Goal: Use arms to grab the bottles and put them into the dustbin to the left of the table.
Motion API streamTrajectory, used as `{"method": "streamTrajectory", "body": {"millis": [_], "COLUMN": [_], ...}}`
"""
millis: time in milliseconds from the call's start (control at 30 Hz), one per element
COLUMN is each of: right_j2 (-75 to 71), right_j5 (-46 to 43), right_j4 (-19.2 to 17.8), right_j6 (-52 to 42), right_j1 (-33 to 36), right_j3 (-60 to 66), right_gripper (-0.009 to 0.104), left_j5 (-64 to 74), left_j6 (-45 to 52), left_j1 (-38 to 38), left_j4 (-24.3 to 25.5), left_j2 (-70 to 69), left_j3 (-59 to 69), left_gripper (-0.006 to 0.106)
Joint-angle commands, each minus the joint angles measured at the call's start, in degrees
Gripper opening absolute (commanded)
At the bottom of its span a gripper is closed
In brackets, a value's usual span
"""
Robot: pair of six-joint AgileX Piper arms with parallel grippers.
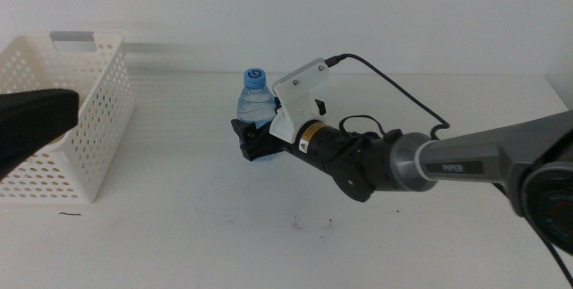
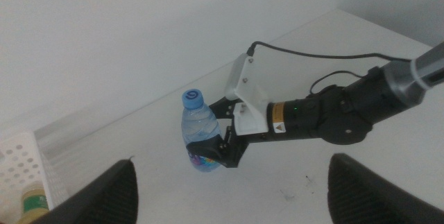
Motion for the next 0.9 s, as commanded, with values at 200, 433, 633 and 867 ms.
{"method": "streamTrajectory", "body": {"millis": [200, 433, 633, 867], "right_j2": [-8.5, -19.8, -34.5, -53.2], "right_j5": [-1.1, -1.1, 1.4, 18.1], "right_j4": [-0.6, -3.7, -7.1, -8.2], "right_j6": [0.2, 0.2, 0.5, 3.7], "right_j1": [-0.6, -0.6, -0.6, -0.6], "right_j3": [11.0, 22.0, 33.0, 37.9], "right_gripper": [0.085, 0.085, 0.085, 0.085], "left_j5": [-0.7, -0.7, -0.7, -0.7], "left_j6": [0.0, 0.0, 0.0, 0.0], "left_j1": [0.0, 0.0, 0.0, 0.0], "left_j4": [-0.3, -0.3, -0.3, -0.3], "left_j2": [-0.2, -0.2, -0.2, -0.2], "left_j3": [0.2, 0.2, 0.2, 0.2], "left_gripper": [0.094, 0.094, 0.094, 0.094]}}
